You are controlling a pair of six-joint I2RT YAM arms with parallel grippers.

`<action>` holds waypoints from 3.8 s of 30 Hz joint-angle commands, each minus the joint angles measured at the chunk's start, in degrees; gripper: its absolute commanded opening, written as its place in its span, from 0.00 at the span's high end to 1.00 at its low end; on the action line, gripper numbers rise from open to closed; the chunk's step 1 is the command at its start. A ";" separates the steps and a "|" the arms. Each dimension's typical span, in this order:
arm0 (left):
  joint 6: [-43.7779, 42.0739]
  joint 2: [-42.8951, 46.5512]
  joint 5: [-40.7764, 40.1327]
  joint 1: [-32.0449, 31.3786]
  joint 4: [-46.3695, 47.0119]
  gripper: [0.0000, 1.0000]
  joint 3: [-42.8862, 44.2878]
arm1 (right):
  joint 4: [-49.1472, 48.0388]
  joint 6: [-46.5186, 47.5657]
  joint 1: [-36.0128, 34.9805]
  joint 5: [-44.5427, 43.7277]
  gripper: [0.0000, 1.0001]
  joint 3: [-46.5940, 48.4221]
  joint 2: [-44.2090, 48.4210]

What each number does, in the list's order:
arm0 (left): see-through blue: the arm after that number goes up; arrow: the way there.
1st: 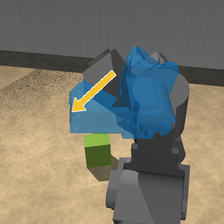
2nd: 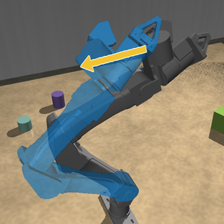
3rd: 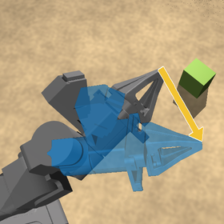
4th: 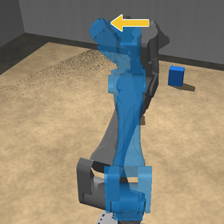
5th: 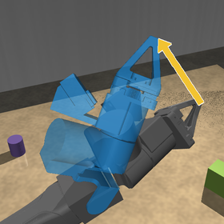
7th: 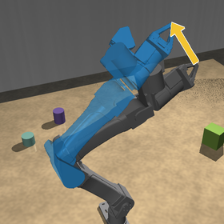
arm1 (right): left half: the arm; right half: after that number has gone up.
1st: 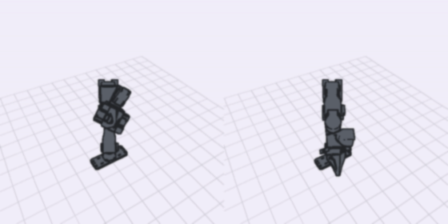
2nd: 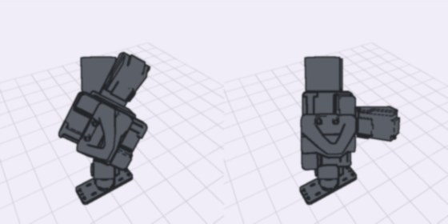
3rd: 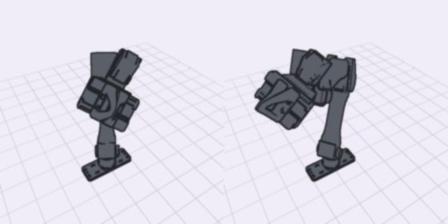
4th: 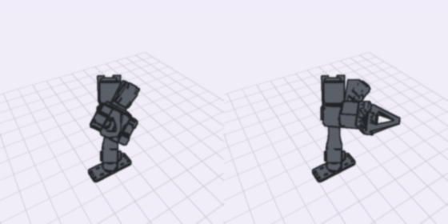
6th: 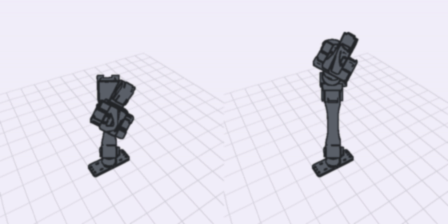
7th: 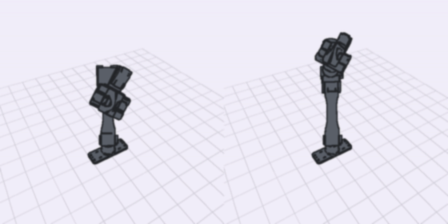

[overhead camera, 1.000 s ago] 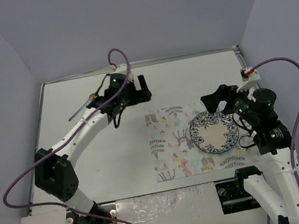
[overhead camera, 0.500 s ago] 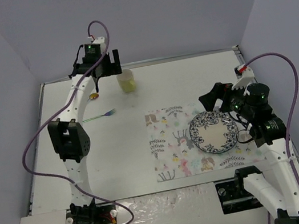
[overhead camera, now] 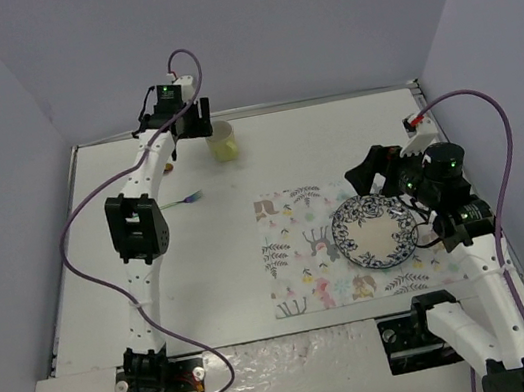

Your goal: Set the dinner table for one person

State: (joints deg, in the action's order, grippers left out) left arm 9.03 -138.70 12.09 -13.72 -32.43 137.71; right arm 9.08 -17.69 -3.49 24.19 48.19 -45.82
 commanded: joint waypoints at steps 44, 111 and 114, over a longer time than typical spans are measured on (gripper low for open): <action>17.13 41.86 -16.49 -11.05 18.67 1.00 -53.20 | -11.59 1.98 -21.51 -10.19 0.00 -5.13 -7.71; 5.98 83.24 -20.19 5.72 -0.46 0.12 -79.05 | -17.70 4.95 -47.67 -28.05 0.18 29.48 -56.51; 6.02 84.62 -20.85 6.31 -0.02 0.12 -79.72 | -17.03 3.55 -47.67 -29.52 0.22 31.79 -59.32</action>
State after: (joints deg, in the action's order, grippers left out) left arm 17.25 -55.82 -7.41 -8.55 -33.76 57.95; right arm -7.03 -12.11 -50.74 -1.67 75.01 -103.43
